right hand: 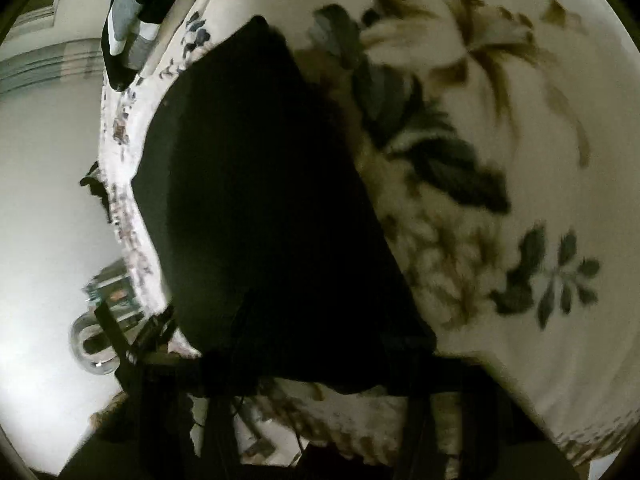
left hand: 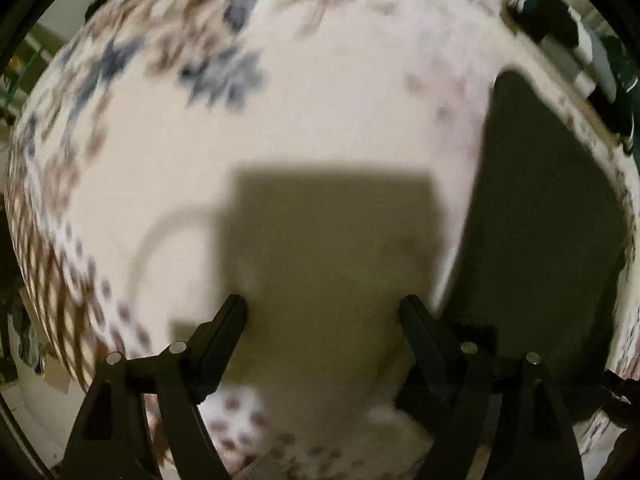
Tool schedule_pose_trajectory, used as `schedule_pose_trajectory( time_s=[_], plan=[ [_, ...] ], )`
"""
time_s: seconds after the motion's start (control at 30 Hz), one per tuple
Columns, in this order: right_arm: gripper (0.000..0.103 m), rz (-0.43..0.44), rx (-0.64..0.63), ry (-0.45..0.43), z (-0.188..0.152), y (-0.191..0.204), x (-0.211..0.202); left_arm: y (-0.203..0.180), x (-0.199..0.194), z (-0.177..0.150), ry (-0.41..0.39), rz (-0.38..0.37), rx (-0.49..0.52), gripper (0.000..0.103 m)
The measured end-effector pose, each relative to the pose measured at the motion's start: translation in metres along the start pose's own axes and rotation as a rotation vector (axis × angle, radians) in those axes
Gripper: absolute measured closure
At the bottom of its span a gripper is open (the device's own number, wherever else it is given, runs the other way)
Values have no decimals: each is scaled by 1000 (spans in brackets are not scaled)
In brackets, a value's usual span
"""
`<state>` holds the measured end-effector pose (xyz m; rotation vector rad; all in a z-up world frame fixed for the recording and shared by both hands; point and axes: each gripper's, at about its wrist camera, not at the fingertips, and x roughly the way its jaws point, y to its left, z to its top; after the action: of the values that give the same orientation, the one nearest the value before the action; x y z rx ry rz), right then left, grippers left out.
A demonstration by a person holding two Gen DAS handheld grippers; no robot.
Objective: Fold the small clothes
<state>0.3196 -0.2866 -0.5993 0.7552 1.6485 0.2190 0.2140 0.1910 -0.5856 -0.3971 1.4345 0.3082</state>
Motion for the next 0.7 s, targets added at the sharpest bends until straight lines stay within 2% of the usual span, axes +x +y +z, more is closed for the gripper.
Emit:
schedule_pose_trajectory(
  time_s=[0.17, 0.27, 0.33, 0.43, 0.53, 0.57, 0.63, 0.67, 0.7],
  plan=[
    [93, -79, -33, -118, -19, 15, -30, 1, 0, -10, -16, 11, 3, 25],
    [96, -130, -15, -171, -22, 4, -51, 6, -9, -7, -33, -42, -29, 25],
    [96, -138, 13, -146, -13, -7, -47, 14, -20, -7, -52, -93, -54, 25],
    [95, -106, 55, -44, -6, -23, -25, 17, -27, -7, -48, -193, -66, 25],
    [70, -131, 80, 12, 3, -35, -13, 10, -19, -13, -14, -278, -43, 25],
    [58, -128, 112, 13, 5, -41, -15, 9, -15, -14, 1, -297, -41, 25],
    [56, -68, 148, -16, 8, -47, -21, 3, -6, -17, 32, -331, -35, 25],
    [52, -22, 162, -43, 12, -51, -26, 1, -2, -18, 37, -336, -31, 25],
    [42, 8, 163, -59, 15, -54, -30, -2, -2, -18, 36, -339, -31, 25]
  ],
)
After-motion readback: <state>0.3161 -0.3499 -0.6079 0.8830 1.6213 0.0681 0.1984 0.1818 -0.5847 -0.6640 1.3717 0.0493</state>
